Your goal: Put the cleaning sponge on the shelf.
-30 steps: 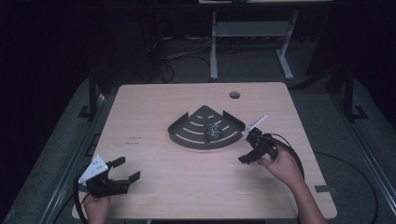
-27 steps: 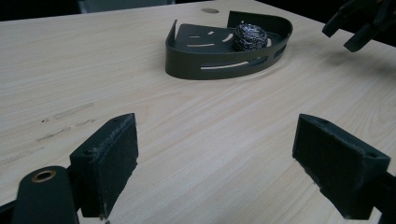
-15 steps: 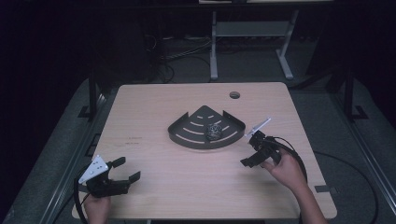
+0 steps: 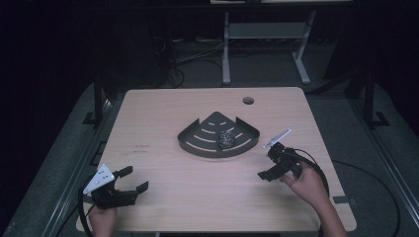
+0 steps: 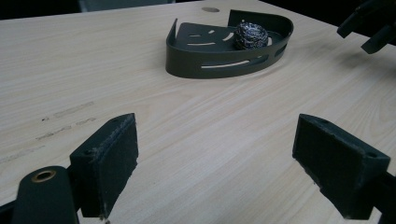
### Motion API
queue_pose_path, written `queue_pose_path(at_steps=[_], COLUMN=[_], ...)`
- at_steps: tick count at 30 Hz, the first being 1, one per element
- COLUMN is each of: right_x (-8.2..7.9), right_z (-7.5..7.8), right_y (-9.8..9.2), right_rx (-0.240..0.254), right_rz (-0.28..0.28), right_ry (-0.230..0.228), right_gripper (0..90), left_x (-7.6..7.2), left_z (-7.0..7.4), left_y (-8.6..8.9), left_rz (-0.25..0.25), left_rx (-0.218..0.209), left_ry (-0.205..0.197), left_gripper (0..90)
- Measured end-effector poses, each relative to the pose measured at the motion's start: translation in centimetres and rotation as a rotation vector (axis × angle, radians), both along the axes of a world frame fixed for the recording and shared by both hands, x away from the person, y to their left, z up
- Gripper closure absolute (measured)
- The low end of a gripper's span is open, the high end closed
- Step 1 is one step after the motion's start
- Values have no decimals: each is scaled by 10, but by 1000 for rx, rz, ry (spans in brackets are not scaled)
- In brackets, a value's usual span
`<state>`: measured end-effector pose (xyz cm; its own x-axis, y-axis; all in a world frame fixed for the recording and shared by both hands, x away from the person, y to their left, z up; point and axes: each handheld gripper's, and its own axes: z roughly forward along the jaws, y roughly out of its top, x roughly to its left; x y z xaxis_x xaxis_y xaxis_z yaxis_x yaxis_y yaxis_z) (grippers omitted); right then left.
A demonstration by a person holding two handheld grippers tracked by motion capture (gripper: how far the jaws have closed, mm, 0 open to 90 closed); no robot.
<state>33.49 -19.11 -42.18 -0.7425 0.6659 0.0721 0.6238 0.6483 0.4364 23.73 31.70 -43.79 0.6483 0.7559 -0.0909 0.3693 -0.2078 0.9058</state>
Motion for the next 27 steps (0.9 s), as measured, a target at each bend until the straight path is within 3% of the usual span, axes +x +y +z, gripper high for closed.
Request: queue_pose_path(at_steps=[27], right_x=[-32], right_z=[-12], right_y=[-20], right_rx=[36], right_rz=[-21], right_ry=[-10], right_gripper=[183], left_x=[0], left_z=[0], left_y=[0], left_rz=[1], left_rx=[6], left_ry=[0], left_gripper=[137])
